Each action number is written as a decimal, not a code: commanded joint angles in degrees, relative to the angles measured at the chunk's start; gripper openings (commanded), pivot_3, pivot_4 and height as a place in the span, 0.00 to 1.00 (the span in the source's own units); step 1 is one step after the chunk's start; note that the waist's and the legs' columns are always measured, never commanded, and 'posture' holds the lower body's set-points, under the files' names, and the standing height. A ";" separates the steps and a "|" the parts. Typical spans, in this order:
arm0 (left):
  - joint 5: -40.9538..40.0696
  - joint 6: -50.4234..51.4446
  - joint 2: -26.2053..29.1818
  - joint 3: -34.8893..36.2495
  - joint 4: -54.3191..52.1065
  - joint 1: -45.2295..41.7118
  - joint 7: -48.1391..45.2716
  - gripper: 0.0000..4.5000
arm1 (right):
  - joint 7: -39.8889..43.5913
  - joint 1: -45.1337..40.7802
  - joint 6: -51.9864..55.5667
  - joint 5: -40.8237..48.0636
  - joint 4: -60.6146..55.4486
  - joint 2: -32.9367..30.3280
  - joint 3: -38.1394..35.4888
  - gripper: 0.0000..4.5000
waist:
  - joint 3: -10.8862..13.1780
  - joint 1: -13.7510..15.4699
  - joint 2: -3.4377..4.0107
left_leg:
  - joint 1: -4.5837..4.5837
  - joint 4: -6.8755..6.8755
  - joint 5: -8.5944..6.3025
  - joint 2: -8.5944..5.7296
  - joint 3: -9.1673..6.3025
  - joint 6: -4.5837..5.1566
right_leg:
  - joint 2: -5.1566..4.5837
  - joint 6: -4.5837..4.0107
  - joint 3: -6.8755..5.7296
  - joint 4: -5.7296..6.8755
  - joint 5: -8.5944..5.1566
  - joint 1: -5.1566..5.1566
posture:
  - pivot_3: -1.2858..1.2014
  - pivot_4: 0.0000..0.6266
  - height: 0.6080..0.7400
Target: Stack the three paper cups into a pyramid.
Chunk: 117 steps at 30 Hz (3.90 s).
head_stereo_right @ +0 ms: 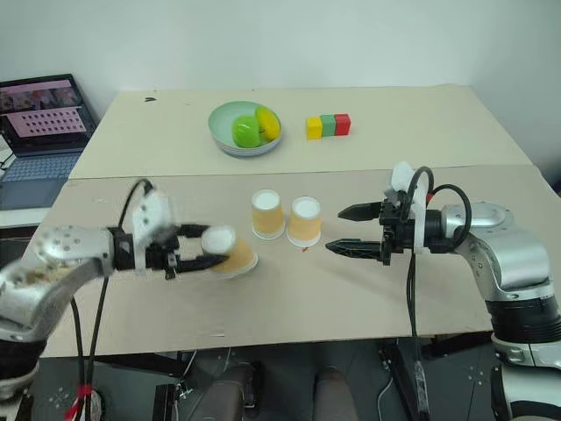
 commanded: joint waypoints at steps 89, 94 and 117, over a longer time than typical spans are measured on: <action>28.43 -30.44 -21.94 -14.88 67.57 -55.08 -30.51 0.98 | -19.03 12.99 -0.71 3.31 -14.15 6.14 -6.07 1.00 | 0.04 -0.28 -0.09 | -0.27 0.41 -0.02 -0.15 -0.04 0.06 | 0.03 0.21 -0.03 0.21 0.02 -0.02 | 0.52 0.24 1.00; 25.04 -22.08 -16.25 -11.97 57.83 -51.46 -32.61 0.98 | -18.12 13.34 -0.67 3.42 -13.78 4.98 -7.37 1.00 | 0.04 -0.58 -0.08 | -0.29 0.40 -0.02 -0.14 -0.06 0.06 | 0.03 0.22 -0.03 0.21 0.02 -0.05 | 0.52 0.24 1.00; 13.49 8.57 -18.30 7.69 0.03 1.59 8.33 0.98 | -34.68 19.78 -7.25 -2.56 -11.10 12.26 -19.57 1.00 | 0.00 0.23 -0.05 | -0.20 0.57 -0.03 0.04 -0.09 0.04 | 0.11 0.10 0.06 0.25 0.20 0.03 | 0.52 0.24 1.00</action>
